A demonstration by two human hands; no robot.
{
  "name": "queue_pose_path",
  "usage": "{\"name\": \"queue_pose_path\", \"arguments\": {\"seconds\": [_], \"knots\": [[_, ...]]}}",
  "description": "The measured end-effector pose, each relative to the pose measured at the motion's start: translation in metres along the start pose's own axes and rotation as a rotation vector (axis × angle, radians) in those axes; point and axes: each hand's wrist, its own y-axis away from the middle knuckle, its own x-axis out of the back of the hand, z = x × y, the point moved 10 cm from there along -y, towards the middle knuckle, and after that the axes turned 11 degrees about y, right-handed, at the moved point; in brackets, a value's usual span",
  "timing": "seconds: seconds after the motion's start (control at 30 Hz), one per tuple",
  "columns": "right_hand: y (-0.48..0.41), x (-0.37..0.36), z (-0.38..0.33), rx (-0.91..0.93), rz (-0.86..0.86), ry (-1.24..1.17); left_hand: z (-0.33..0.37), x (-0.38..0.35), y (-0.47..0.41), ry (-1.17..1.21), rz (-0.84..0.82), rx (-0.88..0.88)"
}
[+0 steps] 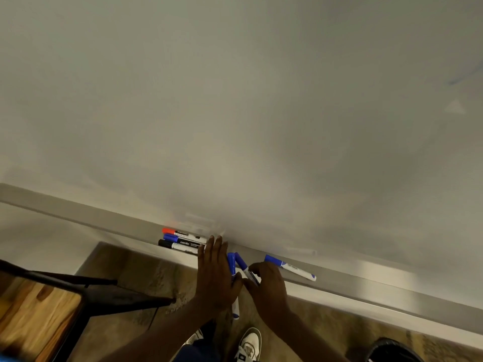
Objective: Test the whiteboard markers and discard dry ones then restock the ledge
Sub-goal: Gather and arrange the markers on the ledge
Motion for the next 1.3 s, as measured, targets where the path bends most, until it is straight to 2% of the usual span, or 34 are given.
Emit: {"name": "queue_pose_path", "arguments": {"seconds": [0.1, 0.3, 0.5, 0.6, 0.7, 0.83, 0.9, 0.97, 1.07, 1.2, 1.3], "knots": [[0.005, -0.011, -0.002, -0.082, -0.058, -0.154, 0.000, 0.007, 0.002, 0.087, 0.055, -0.007], [0.010, -0.025, -0.001, -0.140, -0.149, -0.252, 0.011, 0.018, 0.008, 0.257, 0.157, -0.062], [0.015, -0.018, 0.000, -0.132, -0.125, -0.282, 0.014, 0.015, 0.009, 0.440, 0.175, 0.002], [0.012, -0.007, -0.004, -0.007, -0.060, -0.215, 0.010, 0.009, 0.009, 0.516, 0.164, 0.080], [0.016, -0.008, -0.010, 0.091, -0.097, -0.220, -0.001, 0.001, 0.011, 0.678, 0.143, 0.193], [0.020, -0.011, -0.012, 0.139, -0.152, -0.269, 0.001, -0.008, 0.008, 0.726, 0.103, 0.241], [0.020, -0.007, -0.010, 0.156, -0.096, -0.258, 0.004, -0.006, 0.007, 0.695, 0.100, 0.220], [0.016, 0.004, -0.001, 0.133, 0.061, -0.146, 0.009, -0.001, 0.005, 0.597, 0.112, 0.136], [0.006, 0.022, 0.019, 0.015, 0.247, 0.206, 0.029, 0.007, 0.002, 0.313, 0.129, -0.126], [-0.005, 0.038, 0.043, -0.072, 0.301, 0.466, 0.056, -0.003, 0.007, -0.094, -0.031, -0.364], [-0.008, 0.039, 0.051, -0.063, 0.256, 0.596, 0.060, -0.016, 0.015, -0.261, -0.102, -0.456]]}}
